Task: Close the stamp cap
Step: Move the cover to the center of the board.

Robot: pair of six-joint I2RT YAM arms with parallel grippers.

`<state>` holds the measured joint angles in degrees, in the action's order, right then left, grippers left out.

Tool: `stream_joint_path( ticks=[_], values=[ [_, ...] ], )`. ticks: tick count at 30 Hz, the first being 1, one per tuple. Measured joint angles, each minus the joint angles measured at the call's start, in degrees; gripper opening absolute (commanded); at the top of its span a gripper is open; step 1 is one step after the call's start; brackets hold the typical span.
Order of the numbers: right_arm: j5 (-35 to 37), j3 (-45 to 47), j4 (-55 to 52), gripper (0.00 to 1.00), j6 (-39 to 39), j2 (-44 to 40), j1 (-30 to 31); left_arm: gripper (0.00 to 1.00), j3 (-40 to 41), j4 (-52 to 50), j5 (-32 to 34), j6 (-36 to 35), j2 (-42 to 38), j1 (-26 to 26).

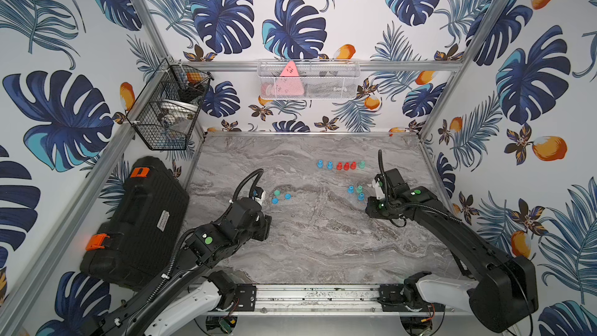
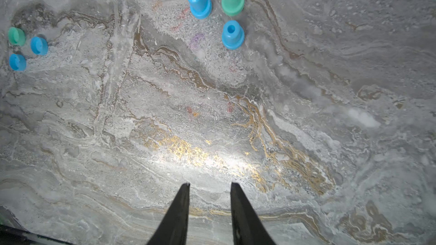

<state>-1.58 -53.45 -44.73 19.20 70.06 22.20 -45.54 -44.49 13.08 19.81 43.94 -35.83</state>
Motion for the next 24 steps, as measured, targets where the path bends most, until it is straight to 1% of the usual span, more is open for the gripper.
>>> stream_joint_path(
  ticks=[7,13,15,19,24],
  values=[
    [3.1,3.1,0.0,0.33,2.7,-5.3,2.3,0.6,-0.3,0.0,0.1,0.2,1.9,0.0],
    [6.1,4.4,0.0,0.33,4.4,-10.3,3.6,0.6,-0.8,-0.1,-0.1,0.2,5.0,0.0],
    [7.5,4.4,0.0,0.33,5.2,-10.8,4.9,0.6,-1.5,-0.1,-0.4,0.1,6.5,0.0],
    [8.2,4.5,0.0,0.34,5.5,-11.1,6.1,0.61,-2.5,0.7,-0.9,0.0,9.5,0.0],
    [9.6,4.5,0.0,0.34,5.8,-11.7,7.2,0.61,-3.8,4.0,-2.7,0.2,15.9,0.4]
  ],
)
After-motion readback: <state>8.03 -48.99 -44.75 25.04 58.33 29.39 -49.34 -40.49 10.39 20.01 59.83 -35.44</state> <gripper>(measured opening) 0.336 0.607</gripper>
